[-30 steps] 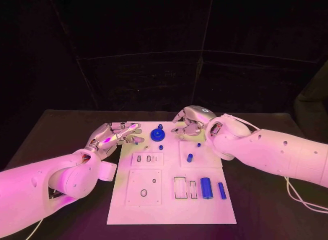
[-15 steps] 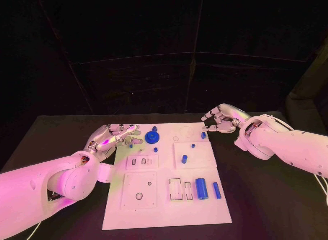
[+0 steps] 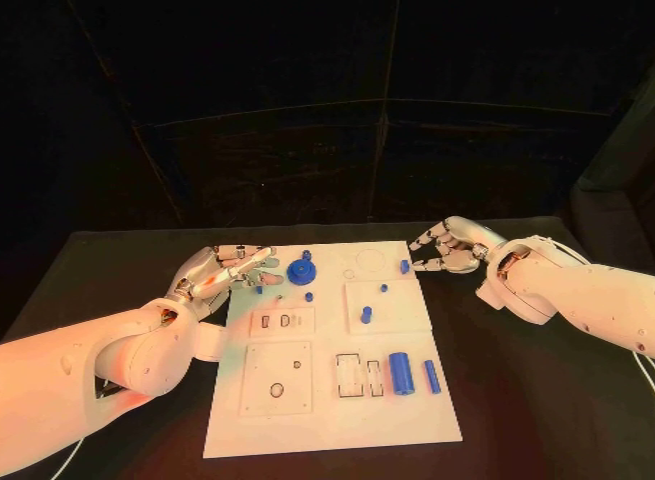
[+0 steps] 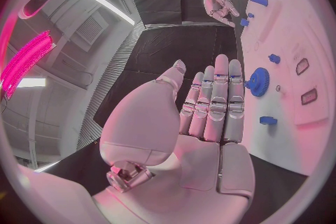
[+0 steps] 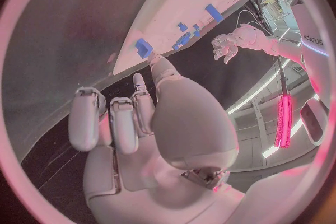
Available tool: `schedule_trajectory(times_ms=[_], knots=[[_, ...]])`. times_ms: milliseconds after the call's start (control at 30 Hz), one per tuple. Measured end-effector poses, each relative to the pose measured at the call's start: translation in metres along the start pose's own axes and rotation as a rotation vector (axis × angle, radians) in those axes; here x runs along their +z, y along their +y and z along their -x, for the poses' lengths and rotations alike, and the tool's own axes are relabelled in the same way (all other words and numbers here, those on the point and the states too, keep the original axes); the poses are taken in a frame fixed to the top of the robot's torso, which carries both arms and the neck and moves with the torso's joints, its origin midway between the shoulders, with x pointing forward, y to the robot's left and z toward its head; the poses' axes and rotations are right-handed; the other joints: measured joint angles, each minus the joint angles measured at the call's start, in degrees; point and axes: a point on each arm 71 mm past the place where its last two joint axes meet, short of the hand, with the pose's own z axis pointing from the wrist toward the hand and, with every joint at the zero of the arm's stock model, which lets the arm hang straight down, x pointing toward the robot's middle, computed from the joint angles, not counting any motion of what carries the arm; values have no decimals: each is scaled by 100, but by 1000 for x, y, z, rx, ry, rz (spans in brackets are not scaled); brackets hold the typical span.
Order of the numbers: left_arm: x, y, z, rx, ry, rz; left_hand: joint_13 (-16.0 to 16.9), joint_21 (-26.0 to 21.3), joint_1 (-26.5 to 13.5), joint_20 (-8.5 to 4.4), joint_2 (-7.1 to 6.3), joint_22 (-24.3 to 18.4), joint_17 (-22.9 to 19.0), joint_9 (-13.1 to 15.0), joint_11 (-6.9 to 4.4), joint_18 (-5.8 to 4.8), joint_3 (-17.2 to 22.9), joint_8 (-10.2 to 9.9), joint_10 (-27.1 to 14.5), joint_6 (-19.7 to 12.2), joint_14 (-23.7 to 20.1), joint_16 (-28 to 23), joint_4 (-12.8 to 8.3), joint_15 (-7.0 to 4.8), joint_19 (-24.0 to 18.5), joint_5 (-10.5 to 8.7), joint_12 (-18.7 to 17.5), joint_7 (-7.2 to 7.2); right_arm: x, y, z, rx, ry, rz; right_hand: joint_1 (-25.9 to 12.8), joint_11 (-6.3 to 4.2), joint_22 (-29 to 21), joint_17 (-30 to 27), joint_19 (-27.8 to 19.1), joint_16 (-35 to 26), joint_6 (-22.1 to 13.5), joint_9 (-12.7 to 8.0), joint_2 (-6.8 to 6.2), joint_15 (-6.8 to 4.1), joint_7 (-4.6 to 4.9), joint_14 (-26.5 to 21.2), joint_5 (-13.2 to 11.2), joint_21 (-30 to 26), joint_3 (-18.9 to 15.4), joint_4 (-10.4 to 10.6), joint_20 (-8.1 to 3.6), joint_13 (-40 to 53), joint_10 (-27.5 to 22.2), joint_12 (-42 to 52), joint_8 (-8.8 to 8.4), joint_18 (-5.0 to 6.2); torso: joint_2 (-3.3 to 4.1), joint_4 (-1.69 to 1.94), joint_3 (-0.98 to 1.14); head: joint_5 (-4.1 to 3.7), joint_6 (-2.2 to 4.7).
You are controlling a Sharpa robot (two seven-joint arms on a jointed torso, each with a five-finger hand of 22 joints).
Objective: Assemble the parts on the task board
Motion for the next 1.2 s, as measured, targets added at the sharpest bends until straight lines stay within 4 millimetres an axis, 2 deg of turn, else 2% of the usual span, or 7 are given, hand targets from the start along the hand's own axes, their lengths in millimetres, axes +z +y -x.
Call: schedule_trajectory(times_ms=[100, 200, 333, 567, 967, 1200], knots=[[0, 0, 1, 0, -1, 0, 0, 0, 0, 0, 0, 0, 0, 0, 0, 0, 0, 0, 0, 0, 0, 0, 0, 0, 0, 0, 0, 0, 0, -2, -3, 4, 9, -4, 0, 0, 0, 0, 0, 0, -16, -2, 0, 0, 16, 0, -11, 0, -10, -10, 0, 0, 0, -27, -35, 0, 3, -1, 11, 1, -3], [1, 0, 0, 0, 1, 1, 0, 0, 0, 0, 0, 0, -1, 0, 0, 0, 0, 0, 0, 0, 0, 0, 0, 0, 0, 0, 0, 0, 2, -3, -6, 6, 15, -8, 0, 22, 0, 0, 0, 0, -67, -2, 0, 0, 26, 0, -11, 0, -10, -10, 0, 0, -22, -29, -35, 0, 3, 4, 12, -4, -3], [1, 1, 0, -2, 3, 1, 0, 0, 0, 0, 0, -2, -1, 0, 0, 0, 0, 0, 0, 0, 0, 0, 0, 0, 0, 0, 0, 0, 5, -2, -9, 9, 21, -9, 0, 22, 0, 0, 0, 0, -67, -2, 0, 0, 26, 0, -10, 0, -10, -10, 0, 0, -22, -29, -35, 0, 1, 18, -1, -15, -23], [1, 1, -1, -3, 6, 2, 0, 0, 0, 0, 0, -5, -1, 0, 0, 0, 0, 0, 0, 0, 0, 0, 0, 0, 0, 0, 0, 0, 8, -2, -13, 13, 33, -9, 1, 22, 8, 0, 0, 0, -67, -1, 1, 0, 26, 0, -11, 0, -9, -12, 0, 0, -22, -29, -35, 0, -6, 21, -16, -16, -42], [1, 1, 0, -3, 7, 3, 0, 0, 0, 0, 0, -4, -2, 0, 0, 0, 0, 0, 0, 0, 0, 0, 0, 0, 0, 0, 0, 0, 9, -2, -22, 21, 60, -11, 117, 20, 21, 0, 0, 0, 75, 20, 123, 0, 3, 0, -134, 0, 73, -126, 0, 2, -21, -18, 11, 1, -9, 33, -23, -14, -51], [1, 1, 0, -3, 7, 4, 0, 0, 0, 15, 0, -4, 1, 0, 0, 0, 7, 0, 0, 0, 0, -7, -7, 0, 14, 0, 0, 0, 10, -1, -24, 22, 67, -11, 129, -30, 46, -1, 0, 0, 309, 32, 248, 0, -51, 0, -271, 0, 174, -226, 0, 4, 30, 22, 83, 1, -11, 34, -23, -19, -63]])
